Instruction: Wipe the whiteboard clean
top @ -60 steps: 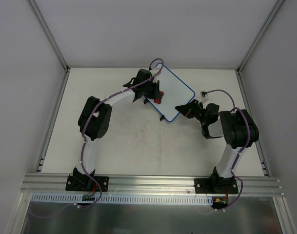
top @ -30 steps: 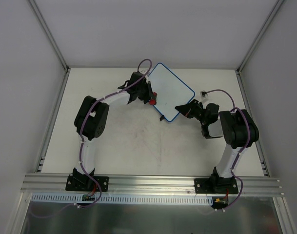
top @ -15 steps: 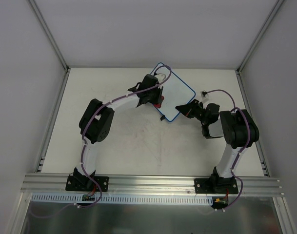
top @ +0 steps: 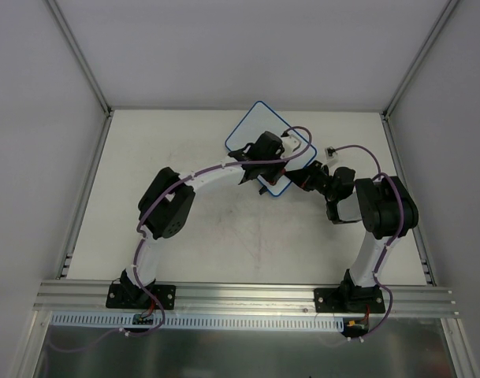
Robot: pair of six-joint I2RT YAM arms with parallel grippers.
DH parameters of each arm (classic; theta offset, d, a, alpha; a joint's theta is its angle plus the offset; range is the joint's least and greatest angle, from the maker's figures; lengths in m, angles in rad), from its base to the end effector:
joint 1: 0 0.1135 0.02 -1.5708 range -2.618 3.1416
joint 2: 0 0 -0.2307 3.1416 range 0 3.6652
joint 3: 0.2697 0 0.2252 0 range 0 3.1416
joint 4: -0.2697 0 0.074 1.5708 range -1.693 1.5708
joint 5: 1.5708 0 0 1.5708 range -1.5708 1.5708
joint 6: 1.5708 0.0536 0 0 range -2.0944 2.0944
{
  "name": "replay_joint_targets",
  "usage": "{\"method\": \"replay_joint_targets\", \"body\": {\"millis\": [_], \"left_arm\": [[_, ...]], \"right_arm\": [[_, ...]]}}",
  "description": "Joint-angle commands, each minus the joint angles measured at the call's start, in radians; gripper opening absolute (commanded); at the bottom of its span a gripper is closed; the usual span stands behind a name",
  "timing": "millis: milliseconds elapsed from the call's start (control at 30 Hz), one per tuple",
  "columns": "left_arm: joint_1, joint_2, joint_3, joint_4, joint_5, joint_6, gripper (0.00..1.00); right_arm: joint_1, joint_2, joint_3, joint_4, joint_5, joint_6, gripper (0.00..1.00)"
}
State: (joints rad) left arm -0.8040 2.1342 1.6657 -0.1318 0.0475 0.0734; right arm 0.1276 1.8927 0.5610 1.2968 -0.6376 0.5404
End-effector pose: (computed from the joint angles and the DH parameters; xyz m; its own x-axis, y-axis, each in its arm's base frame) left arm 0.3237 -0.3397 0.1920 -0.3361 0.4545 -0.8249 0.7733 0.6332 0.0338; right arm 0.3130 0.0723 0.1316 -0.3859 0.3673 -0.8463 -0.5759 0.6208 0.5320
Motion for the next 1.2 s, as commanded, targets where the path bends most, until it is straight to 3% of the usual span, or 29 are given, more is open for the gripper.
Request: {"method": "replay_joint_targets", "body": {"millis": [0,333,767,1167], "left_arm": [[-0.023,0.075,0.006,-0.046,-0.014,-0.012,0.00],[0.118,0.089,-0.007,-0.046,0.083,-0.239,0.00],[0.238,0.089,-0.063,-0.046,0.025,-0.448,0.00],[0.247,0.007,-0.125,0.018,0.054,-0.414,0.00]], "right_arm": [[0.026,-0.003,0.027,0.236,-0.027,-0.005,0.00],[0.024,-0.007,0.025,0.236,-0.025,-0.005,0.00],[0.024,-0.009,0.020,0.236,-0.024,-0.003,0.00],[0.024,-0.006,0.023,0.234,-0.022,-0.005,0.00]]}}
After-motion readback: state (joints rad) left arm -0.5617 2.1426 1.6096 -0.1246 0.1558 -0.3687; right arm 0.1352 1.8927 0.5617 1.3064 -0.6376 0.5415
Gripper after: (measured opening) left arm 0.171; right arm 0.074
